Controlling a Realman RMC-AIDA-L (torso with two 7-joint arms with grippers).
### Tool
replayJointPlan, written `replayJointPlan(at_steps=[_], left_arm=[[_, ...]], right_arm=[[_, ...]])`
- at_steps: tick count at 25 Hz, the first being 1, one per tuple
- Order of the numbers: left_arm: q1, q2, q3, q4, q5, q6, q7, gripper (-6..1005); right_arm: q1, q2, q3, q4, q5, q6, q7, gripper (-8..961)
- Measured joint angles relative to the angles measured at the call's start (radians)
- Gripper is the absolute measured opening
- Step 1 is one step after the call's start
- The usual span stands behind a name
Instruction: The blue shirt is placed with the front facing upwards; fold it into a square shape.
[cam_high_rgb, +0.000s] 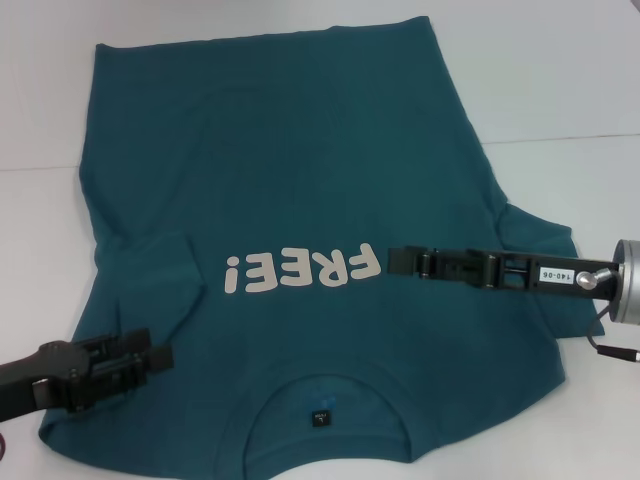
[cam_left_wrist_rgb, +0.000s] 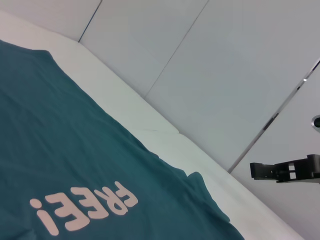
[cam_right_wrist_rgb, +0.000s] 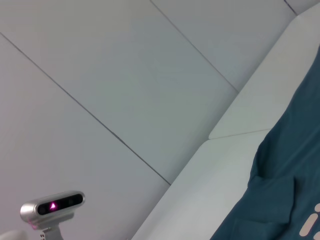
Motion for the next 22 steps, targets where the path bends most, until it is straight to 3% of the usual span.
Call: replayJointPlan(at_steps=[5, 11, 16, 19, 22], left_arm=[[0.005, -0.002, -0.004, -0.002, 0.001, -0.021, -0.025, 611], [-0.013, -0.001, 0.002, -0.009, 0.004, -0.134, -0.309, 610], [-0.028, -0.001, 0.004, -0.017, 0.007, -0.123, -0.339, 610], [-0.023, 0.0, 0.005, -0.024, 0.01, -0.12, -0.338, 609], [-0.01, -0.001, 0.005, -0.025, 0.011, -0.112, -0.338, 609]], right_arm=[[-0.013, -0.001, 0.012, 0.001, 0.001, 0.0, 0.005, 929], [-0.015, -0.001, 0.016, 0.001, 0.001, -0.002, 0.016, 929], [-0.015, -0.004, 0.016, -0.001, 0.001, -0.002, 0.028, 928], [-0.017, -0.02, 0.016, -0.001, 0.001, 0.002, 0.056, 928], [-0.025, -0.056, 0.017, -0.006, -0.005, 0.004, 0.102, 928]])
